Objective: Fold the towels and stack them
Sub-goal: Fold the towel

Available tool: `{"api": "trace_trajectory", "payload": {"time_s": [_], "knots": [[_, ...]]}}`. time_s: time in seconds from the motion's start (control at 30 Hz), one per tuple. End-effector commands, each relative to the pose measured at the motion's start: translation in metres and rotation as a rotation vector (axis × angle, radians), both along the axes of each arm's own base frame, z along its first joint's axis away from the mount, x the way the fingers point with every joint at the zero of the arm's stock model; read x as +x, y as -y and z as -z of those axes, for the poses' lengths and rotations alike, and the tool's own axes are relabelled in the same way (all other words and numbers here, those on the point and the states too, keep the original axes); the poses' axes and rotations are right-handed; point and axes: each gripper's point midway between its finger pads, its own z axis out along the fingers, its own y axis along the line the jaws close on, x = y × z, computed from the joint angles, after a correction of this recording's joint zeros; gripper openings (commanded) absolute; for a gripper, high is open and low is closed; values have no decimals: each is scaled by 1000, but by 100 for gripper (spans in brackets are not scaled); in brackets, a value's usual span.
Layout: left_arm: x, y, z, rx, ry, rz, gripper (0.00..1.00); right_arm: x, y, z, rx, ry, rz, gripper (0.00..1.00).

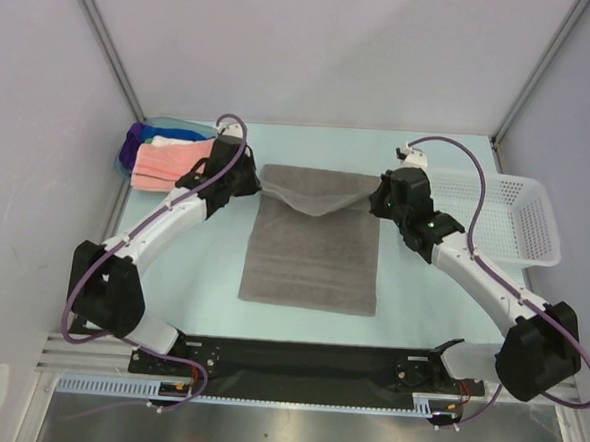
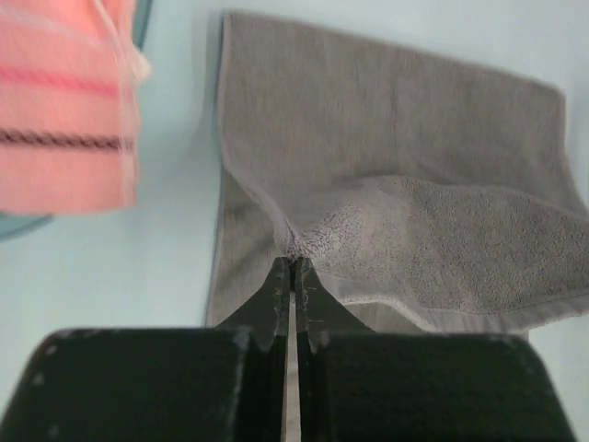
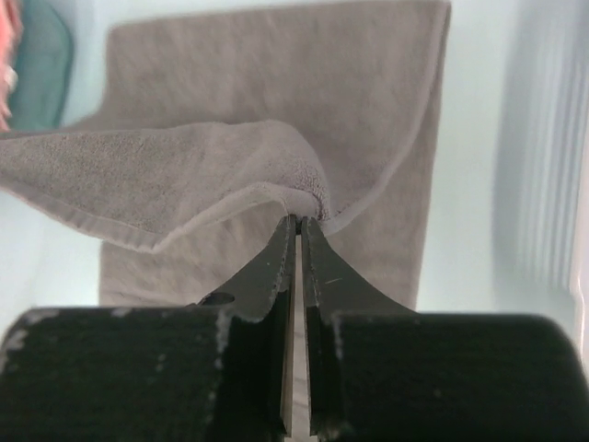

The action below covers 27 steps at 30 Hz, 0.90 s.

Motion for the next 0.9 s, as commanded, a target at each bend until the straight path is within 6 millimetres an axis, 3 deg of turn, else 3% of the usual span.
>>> {"api": "trace_trajectory", "payload": {"time_s": [0.0, 0.03, 0.1, 0.23, 0.5, 0.87], "knots": [[-23, 4, -15, -29, 46, -17, 0, -24, 4, 0, 22, -3, 4, 0], [-33, 5, -3, -12, 23, -14, 0, -31, 5, -1, 32, 1, 3, 0], [-42, 5, -1, -18, 21, -16, 0, -44, 4, 13, 18, -27, -11, 0], [-63, 3, 15, 10, -11, -14, 0, -61, 9, 20, 24, -42, -1, 0], [-95, -4, 27, -1, -27, 9, 0, -92, 10, 36, 23, -66, -22, 0], [-133, -6, 49, -17, -58, 57, 0, -119, 12, 52, 37, -96, -27, 0]]}}
